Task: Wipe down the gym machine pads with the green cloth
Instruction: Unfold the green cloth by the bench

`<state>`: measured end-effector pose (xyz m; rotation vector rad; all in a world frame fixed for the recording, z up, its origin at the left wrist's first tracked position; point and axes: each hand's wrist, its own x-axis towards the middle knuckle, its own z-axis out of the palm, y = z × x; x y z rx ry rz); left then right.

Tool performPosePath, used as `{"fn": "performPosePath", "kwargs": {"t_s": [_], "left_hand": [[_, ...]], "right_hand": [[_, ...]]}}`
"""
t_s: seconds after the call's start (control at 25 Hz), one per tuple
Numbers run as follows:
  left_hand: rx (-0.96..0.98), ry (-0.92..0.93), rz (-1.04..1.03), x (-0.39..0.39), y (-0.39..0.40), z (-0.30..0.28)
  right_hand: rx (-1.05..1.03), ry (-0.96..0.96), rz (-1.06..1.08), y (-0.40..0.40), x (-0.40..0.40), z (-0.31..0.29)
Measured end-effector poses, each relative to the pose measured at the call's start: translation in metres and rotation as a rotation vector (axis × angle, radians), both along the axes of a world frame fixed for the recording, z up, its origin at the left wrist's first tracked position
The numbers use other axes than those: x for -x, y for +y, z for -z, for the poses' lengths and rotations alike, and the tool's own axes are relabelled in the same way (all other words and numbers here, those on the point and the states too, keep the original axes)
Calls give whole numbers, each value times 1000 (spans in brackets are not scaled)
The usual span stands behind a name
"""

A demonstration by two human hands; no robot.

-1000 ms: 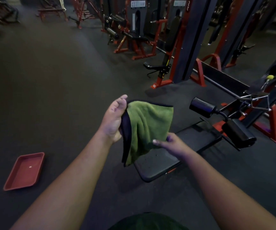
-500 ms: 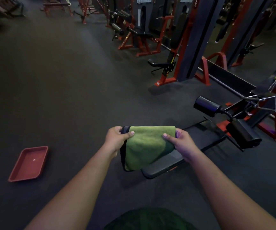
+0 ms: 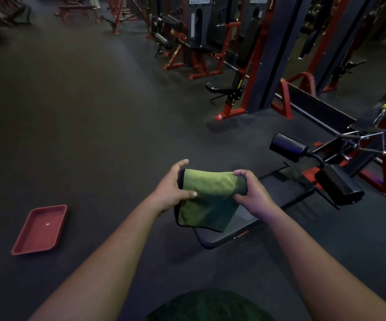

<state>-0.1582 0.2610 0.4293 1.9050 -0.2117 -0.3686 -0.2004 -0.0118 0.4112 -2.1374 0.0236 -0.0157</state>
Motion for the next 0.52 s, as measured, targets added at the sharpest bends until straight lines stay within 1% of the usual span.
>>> {"fn": "performPosePath", "kwargs": {"t_s": [0.04,0.08,0.12,0.16,0.2,0.24,0.28,0.32,0.36,0.4,0.44,0.52], "left_hand": [[-279,-132,58,0,0,0],[-500,-259,68,1,-2,-1],[-615,-344,41,2,-3,-4],[-660,-399,-12,1,-2,-4],[-649,-426,-67,0,2,-2],[-591,-426,-103,-2,6,0],[-448,-366,-120,-4,10,3],[-213,-250,-126,-4,11,2],[63,-102,-128,-1,10,-2],[282,9,-140,3,6,-10],[402,58,-179,6,1,-18],[565,141,-281,6,-6,-25]], "right_hand": [[168,-85,19,-1,0,0],[294,-168,30,0,1,-1],[404,-219,37,1,1,-2],[502,-252,50,2,1,-6],[540,-275,77,1,0,-5],[506,-292,113,1,0,-5],[341,-285,152,0,0,-4],[39,-239,185,2,3,-8],[-343,-165,176,8,6,-12],[-628,-75,149,15,9,-13],[-771,9,121,22,12,-10],[-755,95,92,37,18,-4]]}}
